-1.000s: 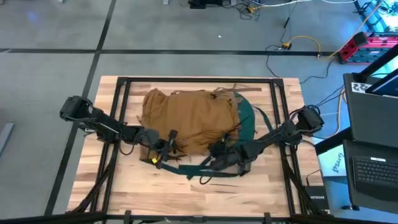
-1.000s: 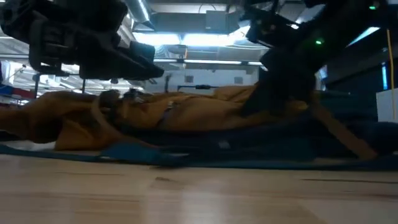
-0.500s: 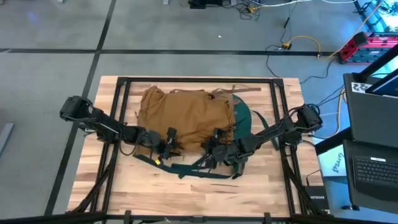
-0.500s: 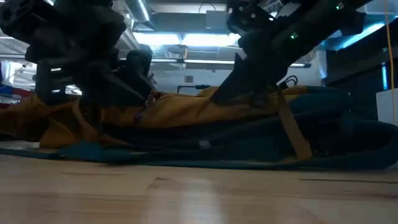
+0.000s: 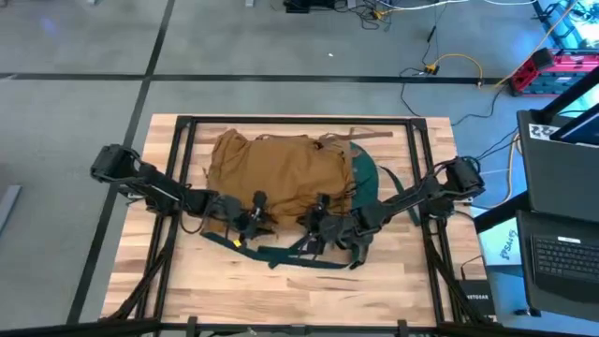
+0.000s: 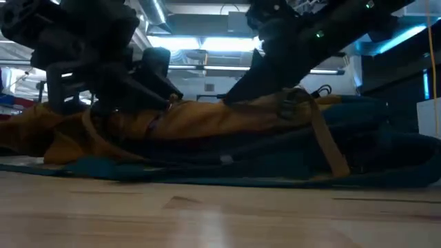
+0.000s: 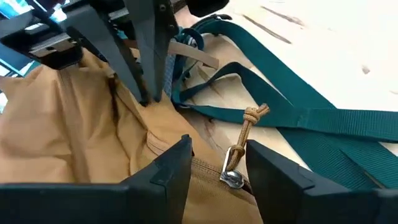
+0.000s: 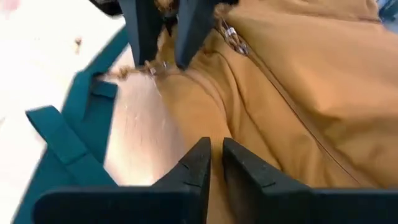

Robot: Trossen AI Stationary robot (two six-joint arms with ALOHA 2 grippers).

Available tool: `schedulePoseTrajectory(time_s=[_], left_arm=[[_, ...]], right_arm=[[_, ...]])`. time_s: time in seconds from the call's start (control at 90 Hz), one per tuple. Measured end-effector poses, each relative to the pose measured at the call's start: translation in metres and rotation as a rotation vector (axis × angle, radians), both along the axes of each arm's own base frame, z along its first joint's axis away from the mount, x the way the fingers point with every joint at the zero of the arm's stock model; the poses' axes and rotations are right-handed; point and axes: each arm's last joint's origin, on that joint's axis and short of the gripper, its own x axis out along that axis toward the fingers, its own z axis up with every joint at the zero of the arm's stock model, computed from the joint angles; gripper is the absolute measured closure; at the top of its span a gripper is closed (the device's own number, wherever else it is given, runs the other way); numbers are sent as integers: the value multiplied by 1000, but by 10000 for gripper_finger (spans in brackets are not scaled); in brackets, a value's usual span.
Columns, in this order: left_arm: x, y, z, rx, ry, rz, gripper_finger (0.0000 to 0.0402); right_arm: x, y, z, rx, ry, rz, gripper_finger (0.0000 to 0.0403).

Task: Unpack backpack
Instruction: Open the brown backpack

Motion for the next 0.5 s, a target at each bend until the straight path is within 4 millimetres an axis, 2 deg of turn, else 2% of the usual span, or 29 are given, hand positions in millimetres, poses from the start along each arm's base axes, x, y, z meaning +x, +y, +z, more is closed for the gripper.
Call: schedulePoseTrajectory(time_s=[0.122,0.278,0.5], left_arm=[[1,-1,-3,0,7,-17,303],[4,-2,-1,-1,3,-21,370],[13,-3,9,42,-39,-18,394]], right_arm=[[1,-2,-2,-1,2,0,375],[1,-2,-2,0,5,2,375],[1,-1,-2,12,6,17,375]])
